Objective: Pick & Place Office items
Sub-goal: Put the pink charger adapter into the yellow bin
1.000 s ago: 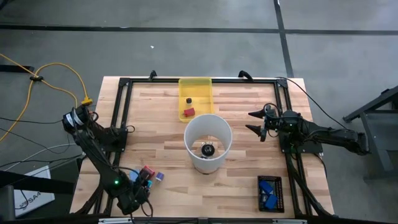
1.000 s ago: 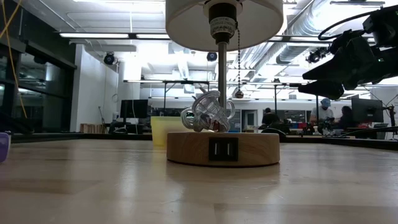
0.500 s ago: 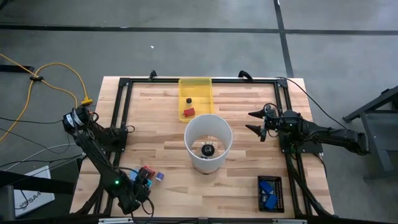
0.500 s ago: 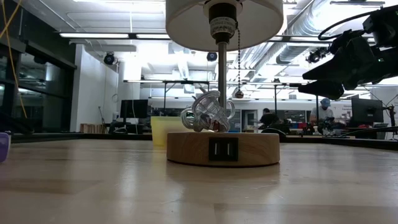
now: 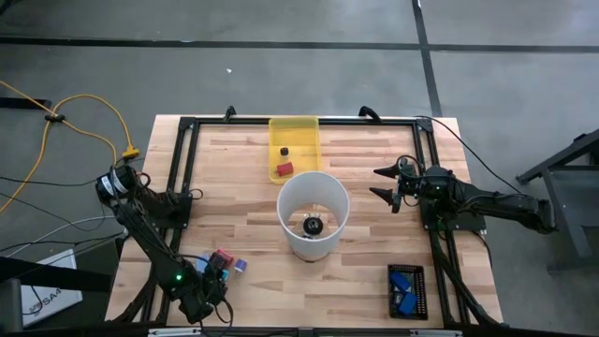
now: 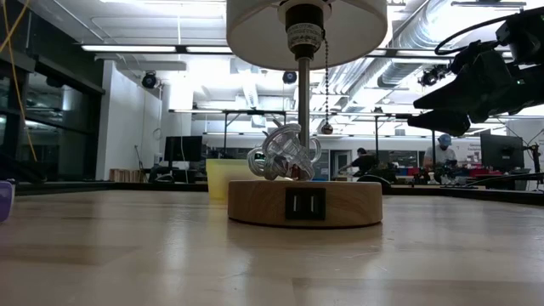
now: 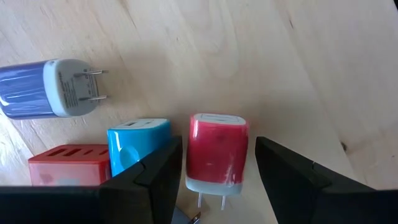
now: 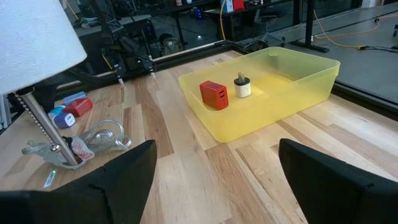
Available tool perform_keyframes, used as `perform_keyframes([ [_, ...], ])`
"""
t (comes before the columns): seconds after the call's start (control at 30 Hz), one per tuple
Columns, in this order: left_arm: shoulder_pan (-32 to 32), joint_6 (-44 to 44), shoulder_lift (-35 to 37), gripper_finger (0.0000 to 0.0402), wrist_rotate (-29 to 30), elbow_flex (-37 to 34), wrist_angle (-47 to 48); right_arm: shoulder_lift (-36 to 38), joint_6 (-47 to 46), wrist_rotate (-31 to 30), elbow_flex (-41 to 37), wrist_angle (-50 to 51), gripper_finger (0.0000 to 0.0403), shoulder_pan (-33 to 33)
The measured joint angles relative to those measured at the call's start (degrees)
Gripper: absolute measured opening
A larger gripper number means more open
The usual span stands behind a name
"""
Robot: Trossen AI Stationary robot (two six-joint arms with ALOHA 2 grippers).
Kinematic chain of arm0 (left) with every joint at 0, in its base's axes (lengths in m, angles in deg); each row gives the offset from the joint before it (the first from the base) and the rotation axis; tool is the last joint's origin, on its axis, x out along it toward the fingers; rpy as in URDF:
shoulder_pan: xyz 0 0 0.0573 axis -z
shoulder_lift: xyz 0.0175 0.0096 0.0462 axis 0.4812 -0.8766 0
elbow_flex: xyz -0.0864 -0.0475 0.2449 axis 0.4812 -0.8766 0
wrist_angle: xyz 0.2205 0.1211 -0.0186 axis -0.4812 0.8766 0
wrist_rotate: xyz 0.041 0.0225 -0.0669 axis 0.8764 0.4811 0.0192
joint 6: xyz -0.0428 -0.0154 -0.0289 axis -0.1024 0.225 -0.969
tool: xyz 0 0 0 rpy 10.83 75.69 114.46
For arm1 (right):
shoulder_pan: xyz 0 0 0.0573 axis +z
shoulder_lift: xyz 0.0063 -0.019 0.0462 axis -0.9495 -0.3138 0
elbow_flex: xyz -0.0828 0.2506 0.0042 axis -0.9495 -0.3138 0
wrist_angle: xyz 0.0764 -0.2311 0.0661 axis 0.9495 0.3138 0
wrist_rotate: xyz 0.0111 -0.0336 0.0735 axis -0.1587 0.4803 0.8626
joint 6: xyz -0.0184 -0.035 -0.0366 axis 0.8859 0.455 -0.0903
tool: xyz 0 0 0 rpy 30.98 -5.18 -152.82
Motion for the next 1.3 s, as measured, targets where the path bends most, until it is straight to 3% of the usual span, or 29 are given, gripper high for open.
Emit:
perform_keyframes([
  [0.6,0.00,0.02,0.00,0.0139,0.04,0.00,0.02,0.00,-0.02,0.00,0.00,0.00,0.0325,0.00],
  [1.07,0.00,0.34,0.17,0.0135,0.04,0.01,0.01,-0.02,0.00,0.00,0.00,0.00,0.0325,-0.02],
  [1.3,-0.17,1.22,4.08,0.0134,1.02,0.13,-0.44,-0.02,0.00,0.02,0.00,0.00,0.0325,0.00],
])
